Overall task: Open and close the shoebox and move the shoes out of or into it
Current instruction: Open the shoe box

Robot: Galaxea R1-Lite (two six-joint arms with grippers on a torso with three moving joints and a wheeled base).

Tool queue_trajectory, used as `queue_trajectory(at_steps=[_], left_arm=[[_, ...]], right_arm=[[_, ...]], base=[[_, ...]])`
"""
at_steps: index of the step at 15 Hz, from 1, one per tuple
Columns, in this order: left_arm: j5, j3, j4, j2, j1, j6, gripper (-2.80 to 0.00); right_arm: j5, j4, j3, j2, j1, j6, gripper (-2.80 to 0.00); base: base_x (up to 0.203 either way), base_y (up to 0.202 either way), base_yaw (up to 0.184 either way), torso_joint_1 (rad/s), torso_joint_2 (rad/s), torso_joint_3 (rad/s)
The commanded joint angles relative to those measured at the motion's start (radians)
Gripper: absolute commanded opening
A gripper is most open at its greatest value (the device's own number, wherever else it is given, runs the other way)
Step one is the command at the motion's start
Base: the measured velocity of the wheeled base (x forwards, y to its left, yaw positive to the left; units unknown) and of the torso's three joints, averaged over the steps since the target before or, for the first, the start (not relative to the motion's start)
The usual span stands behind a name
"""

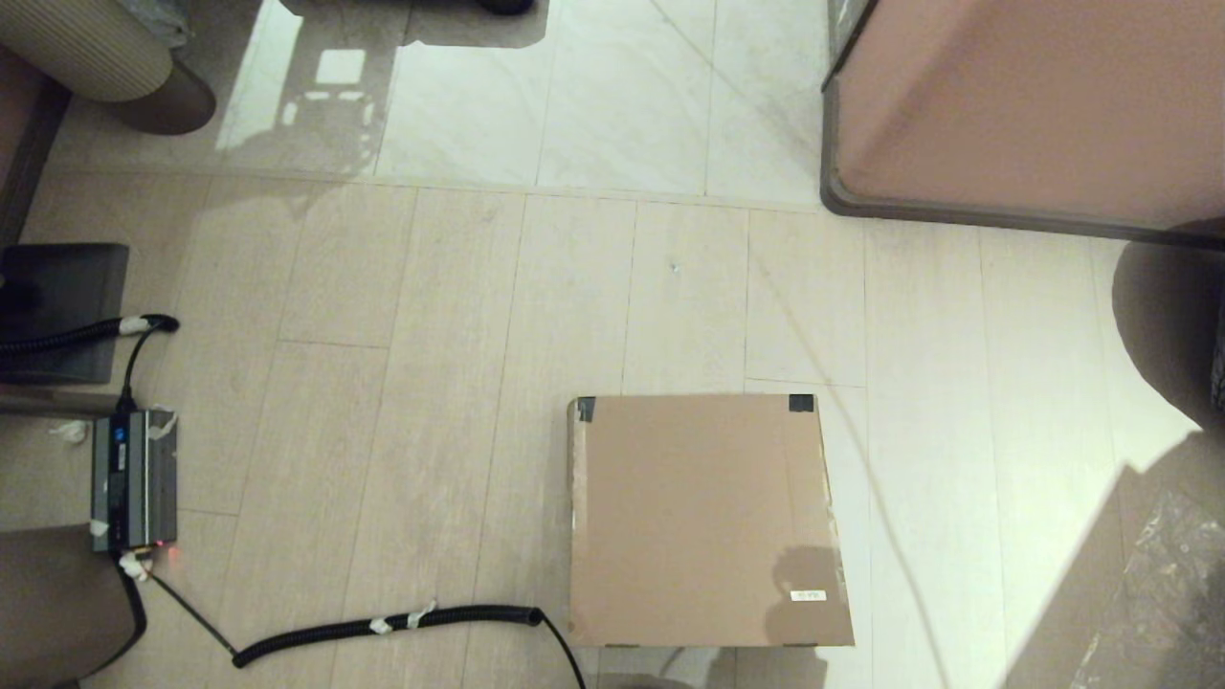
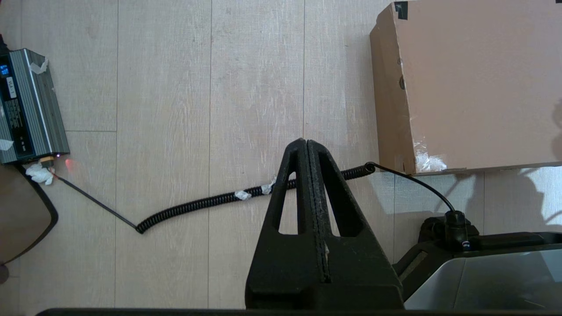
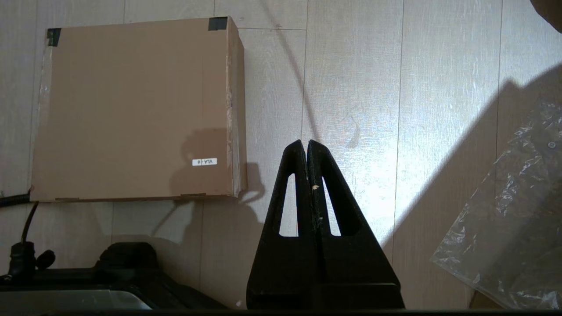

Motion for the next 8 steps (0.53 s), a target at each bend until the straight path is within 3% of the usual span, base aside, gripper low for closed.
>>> queue_trajectory(at_steps=[1, 3, 6, 8], left_arm=[[0.000, 0.000, 0.000, 0.001, 0.000, 0.000, -2.80], [0.000, 0.000, 0.000, 0.001, 0.000, 0.000, -2.80], [0.000, -0.002, 0.001, 0.001, 0.000, 0.003, -2.80], [0.000, -0.005, 0.011, 0.001, 0.000, 0.004, -2.80]], right_arm=[[0.001, 0.000, 0.001, 0.002, 0.000, -0.002, -2.80], [-0.001, 0.000, 0.001, 0.002, 0.000, 0.004, -2.80], [0.031, 0.007, -0.002, 0.002, 0.000, -0.106, -2.80], [0.025, 0.032, -0.010, 0.008, -0.001, -0.103, -2.80]], base=[[0.000, 0.000, 0.000, 0.000, 0.00, 0.000], [0.000, 0.000, 0.000, 0.000, 0.00, 0.000], [0.000, 0.000, 0.000, 0.000, 0.00, 0.000], [0.000, 0.000, 0.000, 0.000, 0.00, 0.000]])
